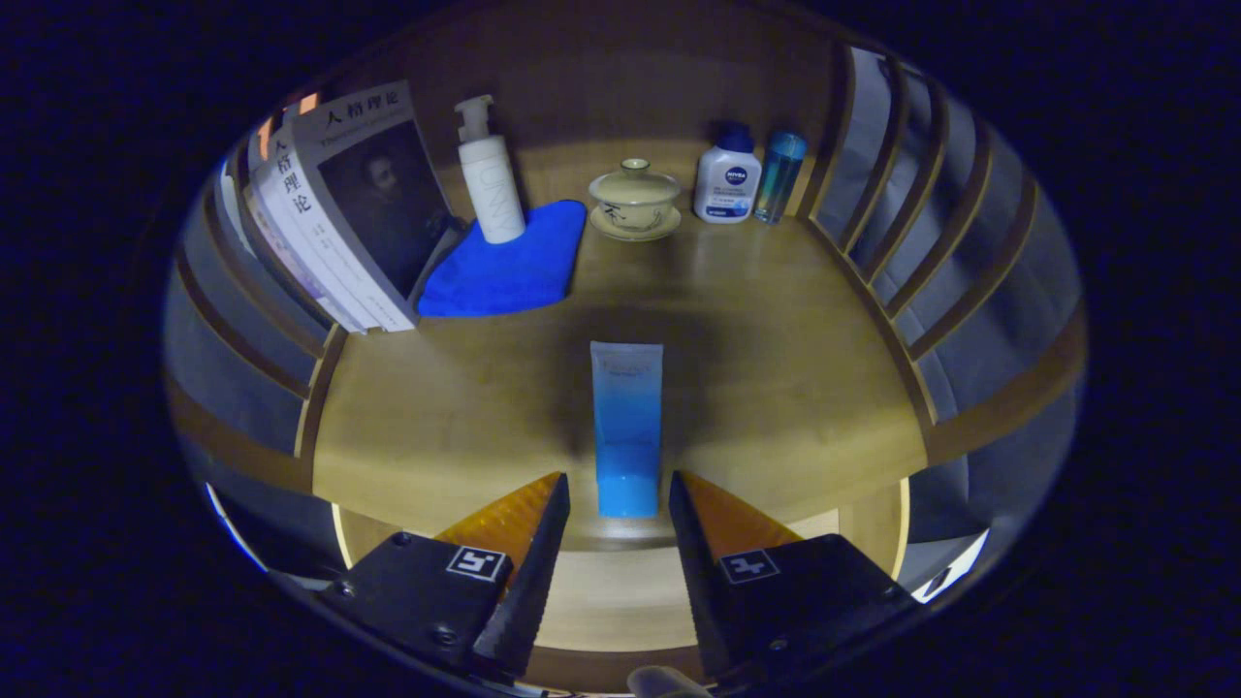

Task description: Pull open the drawer, take out the items inside it, and place them on the countertop above the cabinet.

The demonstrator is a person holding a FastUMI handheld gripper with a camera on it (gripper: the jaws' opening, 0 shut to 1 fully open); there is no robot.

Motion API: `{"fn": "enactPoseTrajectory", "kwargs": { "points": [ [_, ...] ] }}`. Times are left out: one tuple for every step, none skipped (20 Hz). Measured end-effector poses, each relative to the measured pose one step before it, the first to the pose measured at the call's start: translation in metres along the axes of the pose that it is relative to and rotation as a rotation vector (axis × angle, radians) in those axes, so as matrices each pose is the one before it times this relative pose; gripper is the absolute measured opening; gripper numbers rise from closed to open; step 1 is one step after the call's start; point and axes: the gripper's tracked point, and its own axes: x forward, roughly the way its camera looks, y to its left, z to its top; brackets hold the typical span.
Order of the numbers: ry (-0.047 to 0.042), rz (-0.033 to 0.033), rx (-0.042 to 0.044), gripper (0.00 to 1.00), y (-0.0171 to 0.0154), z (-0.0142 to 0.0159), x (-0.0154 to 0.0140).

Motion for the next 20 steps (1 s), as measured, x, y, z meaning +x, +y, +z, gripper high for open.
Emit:
{"fn": "enactPoseTrajectory", "kwargs": {
  "points": [
    [-0.01246, 0.01427, 0.00616, 0.66, 0.00229, -0.00361, -0.00361],
    [-0.01595, 0.01639, 0.00403, 0.66, 0.00213, -0.00293, -0.00727],
    [-0.02584, 0.01057, 0.00338, 0.66, 0.00149, -0.00231, -0.00775],
    [-0.02401, 0.01242, -0.00955, 0.66, 0.00125, -0.00261, -0.01017],
    [-0.02949, 0.01126, -0.01406, 0.66, 0.00309, -0.00466, -0.01011],
    [-0.03142, 0.01551, -0.01780, 0.65, 0.00329, -0.00377, -0.01078],
    [-0.03610, 0.02056, -0.00881, 0.63, 0.00483, -0.00164, -0.01388],
    [-0.03644, 0.01631, -0.00800, 0.64, 0.00571, -0.00232, -0.01433],
    [-0.03828, 0.01511, -0.00838, 0.65, 0.00461, -0.00270, -0.01234],
    [-0.03586, 0.01407, -0.01340, 0.66, 0.00231, -0.00178, -0.01242],
    [-0.03780, 0.01404, -0.00609, 0.76, 0.00318, -0.00350, -0.01272],
    [-0.03786, 0.01035, -0.00550, 0.87, 0.00343, -0.00228, -0.01226],
    [-0.03893, 0.00782, -0.00999, 0.88, 0.00074, -0.00332, -0.01089],
    [-0.05578, 0.01180, -0.00811, 0.88, 0.00120, 0.00064, -0.01279],
    [-0.05855, 0.00939, -0.01122, 0.88, 0.00129, -0.00092, -0.01031],
    [-0.05759, -0.00408, -0.00337, 0.87, -0.00105, 0.00105, -0.01244],
    [-0.05055, 0.00562, -0.00261, 0.86, 0.00081, 0.00081, -0.01250],
    [-0.05284, 0.00855, -0.00491, 0.88, 0.00091, 0.00228, -0.01289],
    [-0.06348, -0.00319, 0.00060, 0.94, -0.00095, 0.00524, -0.01490],
    [-0.05472, -0.01418, -0.00058, 0.97, -0.00394, 0.00522, -0.01255]
  ]
}}
